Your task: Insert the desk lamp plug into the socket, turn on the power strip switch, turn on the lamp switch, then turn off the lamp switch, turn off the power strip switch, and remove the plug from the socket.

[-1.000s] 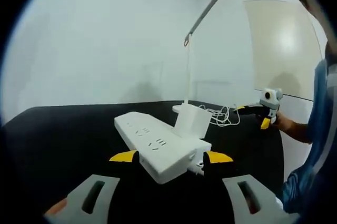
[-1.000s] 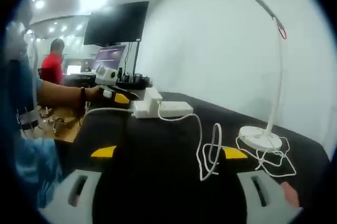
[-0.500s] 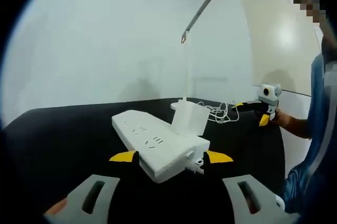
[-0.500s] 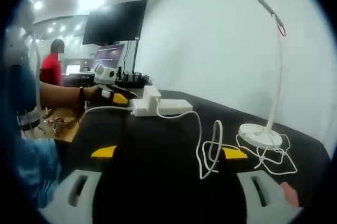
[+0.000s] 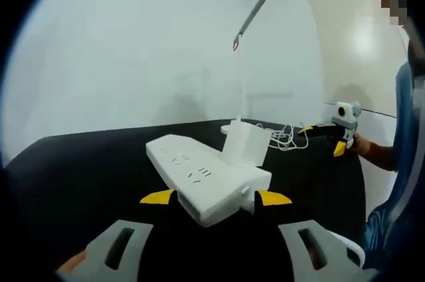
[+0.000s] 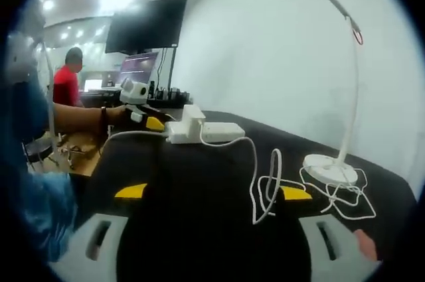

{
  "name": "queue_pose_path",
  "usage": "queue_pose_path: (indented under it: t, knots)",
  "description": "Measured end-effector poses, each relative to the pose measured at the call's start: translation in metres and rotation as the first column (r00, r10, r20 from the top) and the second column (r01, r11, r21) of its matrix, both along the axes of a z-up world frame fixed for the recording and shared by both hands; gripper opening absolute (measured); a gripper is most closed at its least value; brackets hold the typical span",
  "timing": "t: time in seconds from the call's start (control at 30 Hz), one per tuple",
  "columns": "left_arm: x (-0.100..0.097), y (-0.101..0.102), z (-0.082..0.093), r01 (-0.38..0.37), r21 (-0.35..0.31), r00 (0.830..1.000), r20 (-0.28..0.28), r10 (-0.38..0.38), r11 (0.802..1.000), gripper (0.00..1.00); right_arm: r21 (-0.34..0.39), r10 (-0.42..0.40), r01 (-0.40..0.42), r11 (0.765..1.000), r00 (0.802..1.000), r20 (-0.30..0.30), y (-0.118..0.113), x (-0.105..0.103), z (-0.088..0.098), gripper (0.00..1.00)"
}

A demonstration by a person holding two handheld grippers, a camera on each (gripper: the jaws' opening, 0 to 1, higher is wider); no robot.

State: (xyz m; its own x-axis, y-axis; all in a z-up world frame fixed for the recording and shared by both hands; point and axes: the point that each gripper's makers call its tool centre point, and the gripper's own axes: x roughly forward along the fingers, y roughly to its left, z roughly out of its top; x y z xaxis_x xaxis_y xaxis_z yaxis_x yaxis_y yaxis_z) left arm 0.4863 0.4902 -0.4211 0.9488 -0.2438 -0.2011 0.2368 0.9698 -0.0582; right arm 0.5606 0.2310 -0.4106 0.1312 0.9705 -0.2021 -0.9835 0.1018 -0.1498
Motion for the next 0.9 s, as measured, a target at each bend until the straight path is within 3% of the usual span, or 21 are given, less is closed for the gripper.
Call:
queue_pose_path:
  t: [0.23, 0.63, 0.77, 0.83, 0.9]
  knots:
    - [-0.002, 0.001, -0.001, 0.007, -0.005, 1.000, -0.005, -0.007, 1.000, 0.45, -0.036, 0.008, -0.007, 0.999, 0.999, 0.043, 0.003, -0.003, -0.005, 0.77]
    - [-0.001, 0.002, 0.000, 0.004, -0.018, 1.000, -0.005, -0.004, 1.000, 0.43, -0.040, 0.015, -0.014, 0.999, 0.999, 0.042, 0.003, -0.004, -0.005, 0.77]
    - [-0.002, 0.004, 0.004, 0.005, -0.017, 1.000, 0.014, -0.004, 1.000, 0.43, 0.031, 0.045, -0.043, 0.999, 0.996, -0.074, 0.001, -0.009, 0.007, 0.72]
    - [-0.003, 0.004, 0.006, 0.006, -0.022, 1.000, 0.026, -0.005, 1.000, 0.43, 0.022, 0.063, -0.061, 0.998, 0.991, -0.121, -0.002, -0.012, 0.010, 0.71]
    - [-0.004, 0.005, 0.009, 0.002, -0.012, 0.999, 0.045, -0.002, 1.000, 0.48, 0.029, 0.104, -0.100, 0.995, 0.978, -0.180, -0.003, -0.020, 0.025, 0.71]
